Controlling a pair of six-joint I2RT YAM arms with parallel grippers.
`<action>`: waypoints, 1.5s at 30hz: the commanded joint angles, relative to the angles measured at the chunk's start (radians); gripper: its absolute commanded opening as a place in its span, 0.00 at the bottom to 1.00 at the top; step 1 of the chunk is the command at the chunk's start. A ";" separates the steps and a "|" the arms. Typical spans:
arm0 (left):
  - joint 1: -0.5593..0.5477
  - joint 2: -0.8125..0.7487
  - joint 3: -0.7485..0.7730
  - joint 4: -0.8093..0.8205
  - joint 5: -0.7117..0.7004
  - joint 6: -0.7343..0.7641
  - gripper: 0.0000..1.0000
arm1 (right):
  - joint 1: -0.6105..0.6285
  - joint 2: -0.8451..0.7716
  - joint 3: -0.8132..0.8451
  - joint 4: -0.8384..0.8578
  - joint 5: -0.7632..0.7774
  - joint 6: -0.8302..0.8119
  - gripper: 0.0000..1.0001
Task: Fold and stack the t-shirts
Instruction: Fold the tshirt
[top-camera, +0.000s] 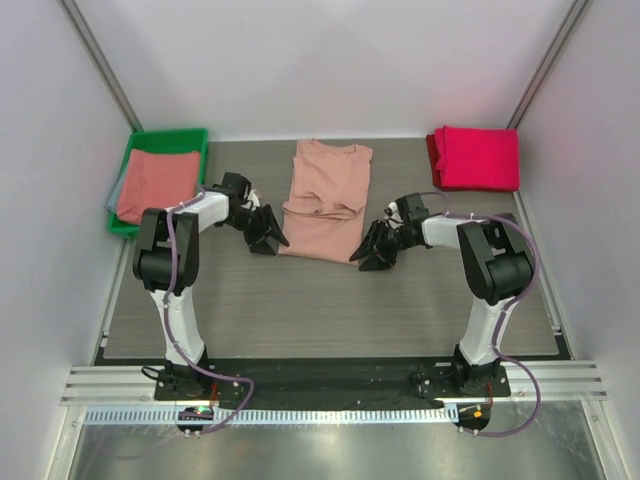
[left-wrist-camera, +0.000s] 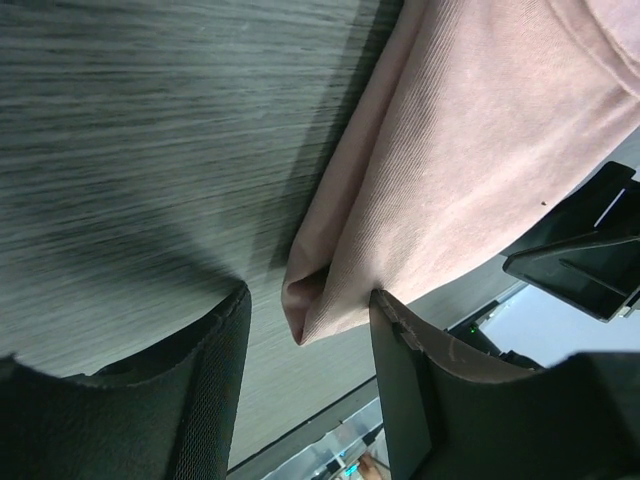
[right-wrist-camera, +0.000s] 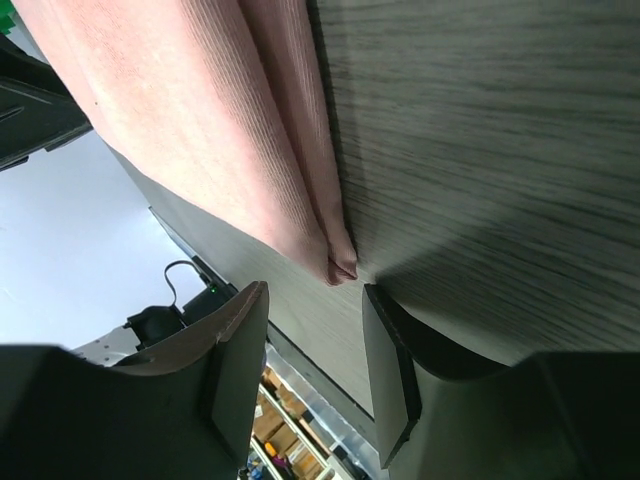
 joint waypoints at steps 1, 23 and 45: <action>-0.008 0.021 0.031 0.017 0.024 -0.009 0.52 | 0.007 0.026 0.016 0.002 0.031 0.005 0.48; -0.039 0.016 0.014 0.029 0.024 -0.021 0.11 | 0.007 0.029 -0.007 0.096 0.085 0.074 0.01; -0.074 -0.432 0.018 -0.049 -0.016 0.057 0.00 | -0.004 -0.645 -0.105 -0.212 0.039 -0.147 0.02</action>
